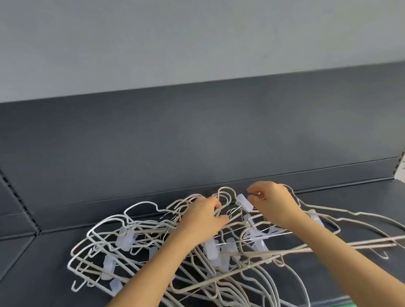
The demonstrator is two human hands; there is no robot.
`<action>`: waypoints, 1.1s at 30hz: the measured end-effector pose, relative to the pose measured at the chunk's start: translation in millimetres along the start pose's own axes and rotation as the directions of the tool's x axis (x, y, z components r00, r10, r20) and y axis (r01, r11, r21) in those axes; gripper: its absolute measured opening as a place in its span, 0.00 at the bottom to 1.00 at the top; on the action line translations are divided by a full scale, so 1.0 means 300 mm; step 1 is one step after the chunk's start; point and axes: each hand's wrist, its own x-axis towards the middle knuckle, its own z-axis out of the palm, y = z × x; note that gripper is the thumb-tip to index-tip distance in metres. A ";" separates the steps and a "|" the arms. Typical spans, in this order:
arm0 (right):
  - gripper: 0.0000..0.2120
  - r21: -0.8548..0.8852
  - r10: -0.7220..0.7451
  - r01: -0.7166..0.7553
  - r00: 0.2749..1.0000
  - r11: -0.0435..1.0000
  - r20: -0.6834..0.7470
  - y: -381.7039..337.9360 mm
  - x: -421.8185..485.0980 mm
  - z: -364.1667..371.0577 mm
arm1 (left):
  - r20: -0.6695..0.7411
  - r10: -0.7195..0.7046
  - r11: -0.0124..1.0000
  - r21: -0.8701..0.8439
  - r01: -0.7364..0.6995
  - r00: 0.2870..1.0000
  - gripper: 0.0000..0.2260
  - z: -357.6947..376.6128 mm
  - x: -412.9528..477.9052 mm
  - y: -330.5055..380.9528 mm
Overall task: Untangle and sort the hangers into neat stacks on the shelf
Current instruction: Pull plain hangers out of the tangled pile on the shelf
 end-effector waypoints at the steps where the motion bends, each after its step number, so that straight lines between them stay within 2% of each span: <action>1: 0.12 -0.026 0.000 0.001 1.000 1.000 0.019 0.012 -0.001 -0.004 | 0.061 -0.013 0.999 0.035 0.011 0.998 0.21 0.004 0.003 -0.001; 6: 0.11 -0.135 0.062 -0.051 0.995 0.989 0.075 0.121 -0.066 -0.028 | 0.216 0.023 0.985 0.164 -0.059 0.976 0.22 0.045 0.005 0.009; 9: 0.11 -0.197 0.063 -0.039 0.991 0.980 0.118 0.183 -0.108 -0.043 | 0.196 0.031 0.976 0.203 -0.071 0.980 0.15 0.062 0.010 0.021; 12: 0.14 -0.224 0.050 -0.015 0.987 0.974 0.152 0.226 -0.133 -0.053 | 0.176 0.035 0.970 0.231 -0.076 0.984 0.11 0.078 0.023 0.031; 15: 0.15 -0.250 0.024 0.022 0.983 0.968 0.180 0.270 -0.143 -0.050 | 0.176 0.036 0.961 0.265 -0.082 0.984 0.18 0.089 0.034 0.032; 20: 0.18 -0.268 -0.035 0.122 0.951 0.956 0.308 0.344 -0.124 -0.018 | 0.233 0.018 0.966 0.248 -0.078 0.972 0.20 0.095 0.042 0.017; 23: 0.18 -0.244 -0.072 0.140 0.961 0.960 0.268 0.369 -0.102 -0.022 | 0.210 0.022 0.972 0.222 -0.070 0.978 0.20 0.092 0.045 0.024; 27: 0.17 -0.206 -0.047 0.091 0.977 0.974 0.209 0.434 -0.053 -0.054 | 0.161 0.097 0.968 0.216 -0.131 0.982 0.20 0.104 0.057 0.062; 30: 0.21 -0.247 0.069 -0.020 0.979 0.969 0.190 0.494 -0.002 -0.074 | 0.157 0.152 0.965 0.192 -0.181 0.976 0.19 0.126 0.082 0.099; 33: 0.14 -0.292 0.177 -0.112 0.962 0.950 0.207 0.526 0.034 -0.080 | 0.186 0.182 0.959 0.183 -0.216 0.966 0.20 0.152 0.114 0.135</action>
